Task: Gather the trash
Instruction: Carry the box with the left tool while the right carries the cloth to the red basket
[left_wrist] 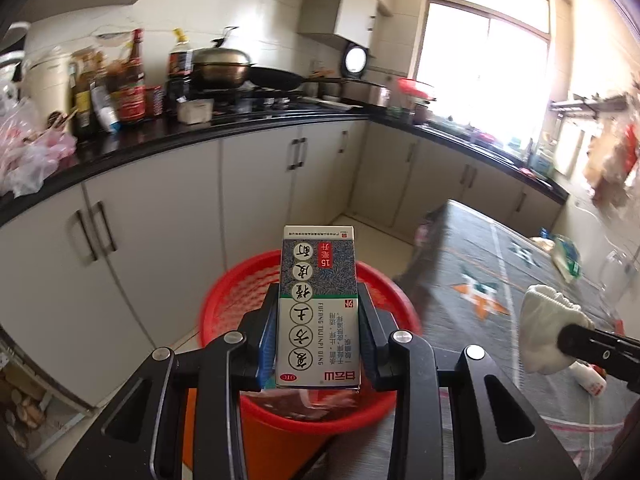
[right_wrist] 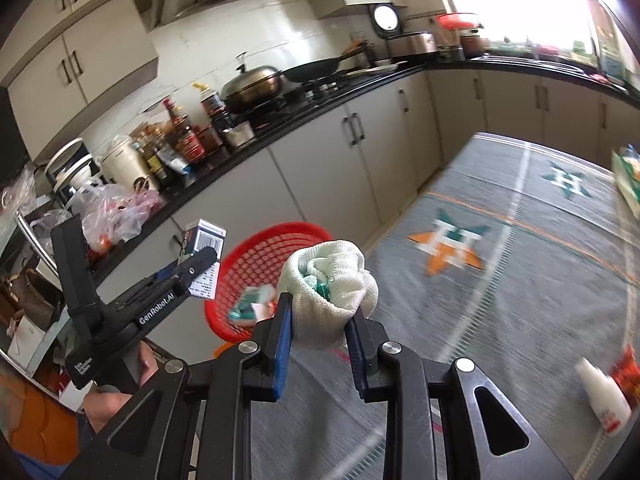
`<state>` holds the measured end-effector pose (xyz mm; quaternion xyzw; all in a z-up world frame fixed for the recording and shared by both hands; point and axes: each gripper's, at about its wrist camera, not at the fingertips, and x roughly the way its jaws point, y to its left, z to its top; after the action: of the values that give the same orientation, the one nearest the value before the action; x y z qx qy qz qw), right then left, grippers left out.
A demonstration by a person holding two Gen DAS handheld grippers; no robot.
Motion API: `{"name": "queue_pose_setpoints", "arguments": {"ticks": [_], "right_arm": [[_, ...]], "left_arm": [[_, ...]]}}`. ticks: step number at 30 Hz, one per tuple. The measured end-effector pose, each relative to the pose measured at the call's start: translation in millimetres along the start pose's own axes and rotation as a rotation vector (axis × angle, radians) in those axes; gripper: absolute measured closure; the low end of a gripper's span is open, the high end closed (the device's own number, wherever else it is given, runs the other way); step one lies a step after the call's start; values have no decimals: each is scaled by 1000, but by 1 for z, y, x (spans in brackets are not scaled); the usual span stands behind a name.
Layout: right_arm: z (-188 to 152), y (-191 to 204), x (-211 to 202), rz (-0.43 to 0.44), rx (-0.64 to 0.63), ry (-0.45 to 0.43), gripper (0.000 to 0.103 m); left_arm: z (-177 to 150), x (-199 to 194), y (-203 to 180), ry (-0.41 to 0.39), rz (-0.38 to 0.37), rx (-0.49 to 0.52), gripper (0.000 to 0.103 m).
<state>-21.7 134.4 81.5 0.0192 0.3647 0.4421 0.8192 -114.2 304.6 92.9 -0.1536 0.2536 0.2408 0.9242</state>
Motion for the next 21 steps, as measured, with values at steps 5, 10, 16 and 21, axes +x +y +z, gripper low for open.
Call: {"name": "queue_pose_setpoints", "arguments": {"ticks": [5,10,16,21], "right_arm": [[12,16,34,39,8,40,75],[16,25,65,44,19,88,75],[20,28,99,29,29,133,74],[21,25,121,23,54,167,73]], "left_arm": [[-1,14,26,46,8,-18,70],[-4,33,35,82,10,-23,70],[-8,50,35,109,4,-16,70],[-12,61,34,129,-1,-10,70]]}}
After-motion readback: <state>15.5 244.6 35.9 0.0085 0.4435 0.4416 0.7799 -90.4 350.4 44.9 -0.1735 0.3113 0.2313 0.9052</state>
